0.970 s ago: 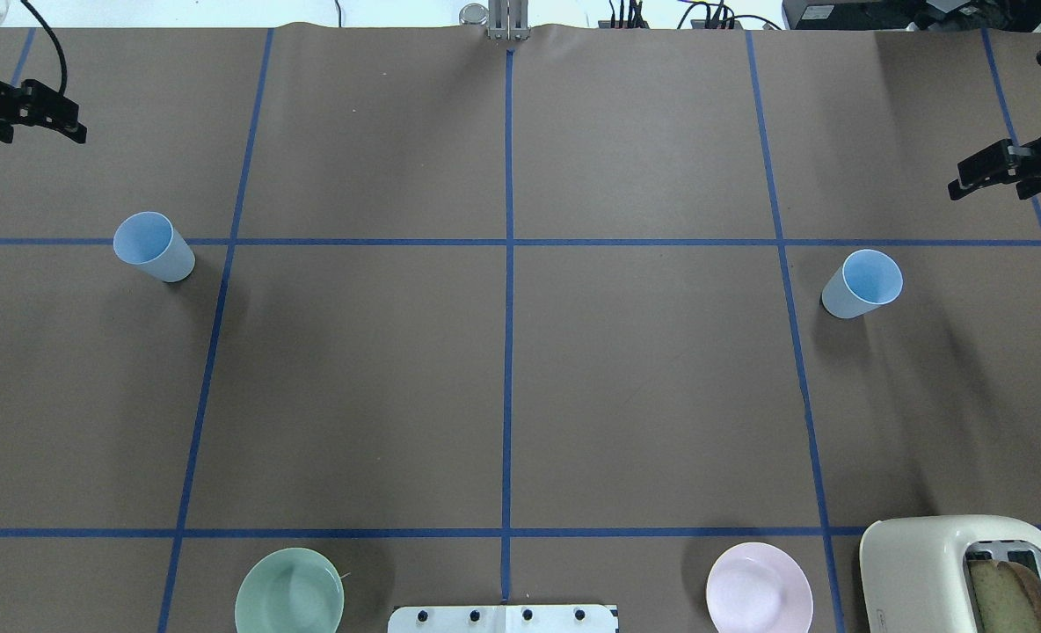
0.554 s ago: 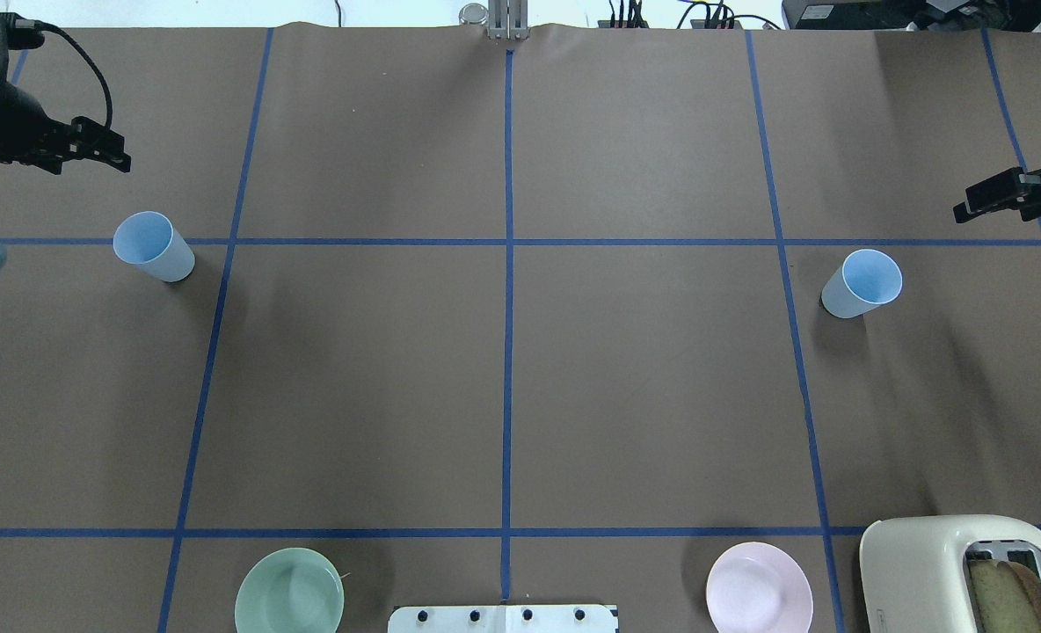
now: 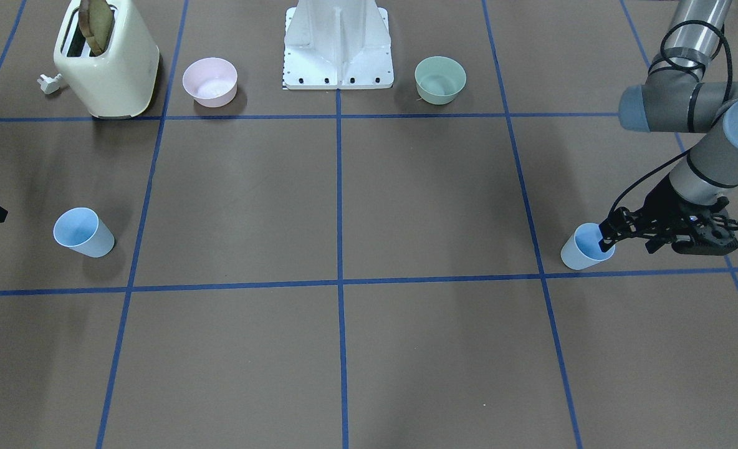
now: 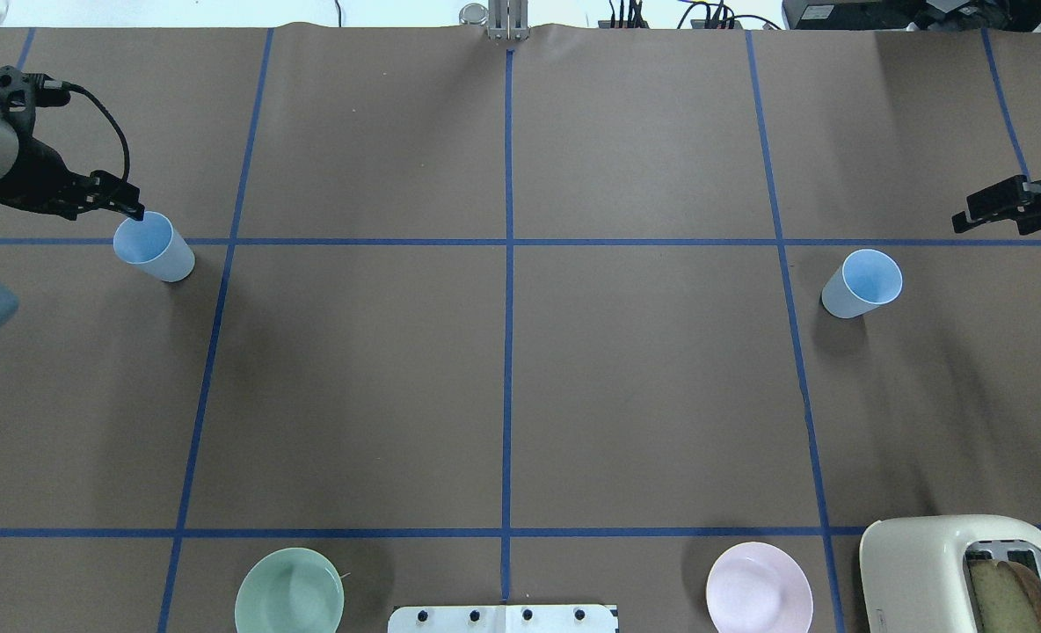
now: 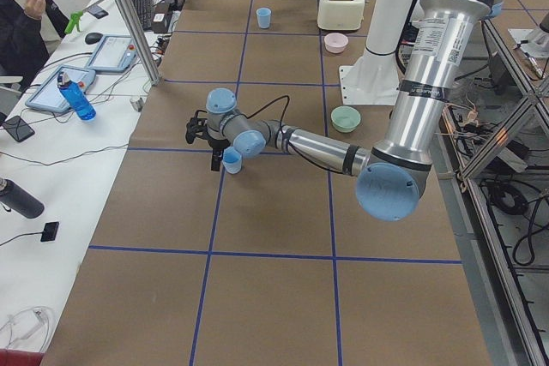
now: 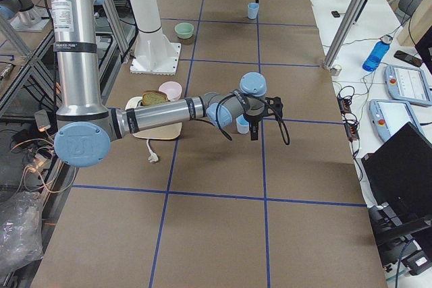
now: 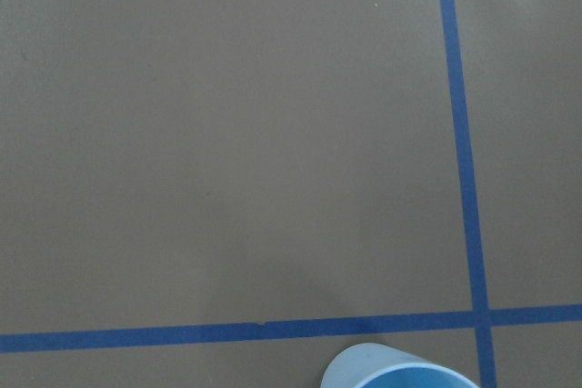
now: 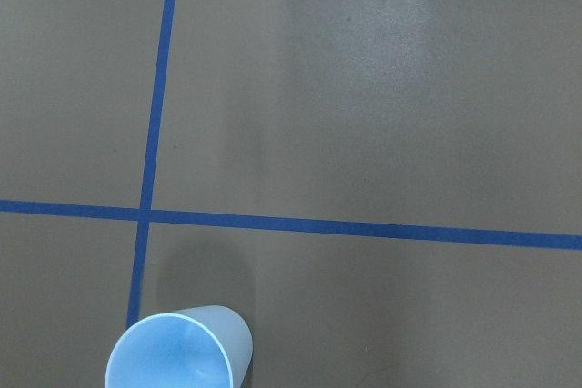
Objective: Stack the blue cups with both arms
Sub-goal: 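Lower the left gripper to a blue cup while the right approaches another, then close the left gripper on the cup rim while the right gripper grasps its cup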
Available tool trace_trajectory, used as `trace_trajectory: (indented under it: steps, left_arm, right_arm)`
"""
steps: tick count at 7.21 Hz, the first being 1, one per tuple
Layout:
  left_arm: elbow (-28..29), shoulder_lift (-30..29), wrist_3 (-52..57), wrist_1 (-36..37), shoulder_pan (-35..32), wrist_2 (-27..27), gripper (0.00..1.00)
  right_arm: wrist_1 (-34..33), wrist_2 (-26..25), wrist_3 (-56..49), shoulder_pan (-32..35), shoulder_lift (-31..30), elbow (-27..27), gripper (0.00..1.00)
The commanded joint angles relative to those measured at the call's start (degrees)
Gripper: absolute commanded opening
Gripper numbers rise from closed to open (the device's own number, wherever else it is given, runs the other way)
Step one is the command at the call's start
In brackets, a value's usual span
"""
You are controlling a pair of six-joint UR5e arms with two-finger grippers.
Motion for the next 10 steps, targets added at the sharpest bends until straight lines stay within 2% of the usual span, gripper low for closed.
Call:
trace_trajectory:
  steps: [1, 3, 5, 8, 10]
  left_arm:
    - [-0.02, 0.34, -0.18, -0.02, 2.31, 1.54, 0.97]
    - [-0.11, 1.75, 0.35, -0.11, 2.68, 1.99, 0.95]
    - [-0.02, 1.75, 0.35, -0.11, 2.68, 1.99, 0.85]
    - [-0.02, 1.31, 0.09, 0.24, 2.94, 1.90, 0.32]
    - [-0.02, 1.13, -0.26, 0.42, 3.03, 1.82, 0.00]
  right_arm:
    - [-0.03, 0.02, 0.04, -0.35, -0.24, -0.23, 1.00]
    - [-0.03, 0.02, 0.04, -0.35, -0.15, -0.41, 1.00]
    - [-0.04, 0.11, 0.04, -0.35, -0.15, -0.41, 1.00]
    - [-0.21, 0.55, 0.04, -0.35, -0.15, -0.32, 1.00]
    - [-0.21, 1.16, 0.04, -0.35, -0.24, -0.32, 1.00]
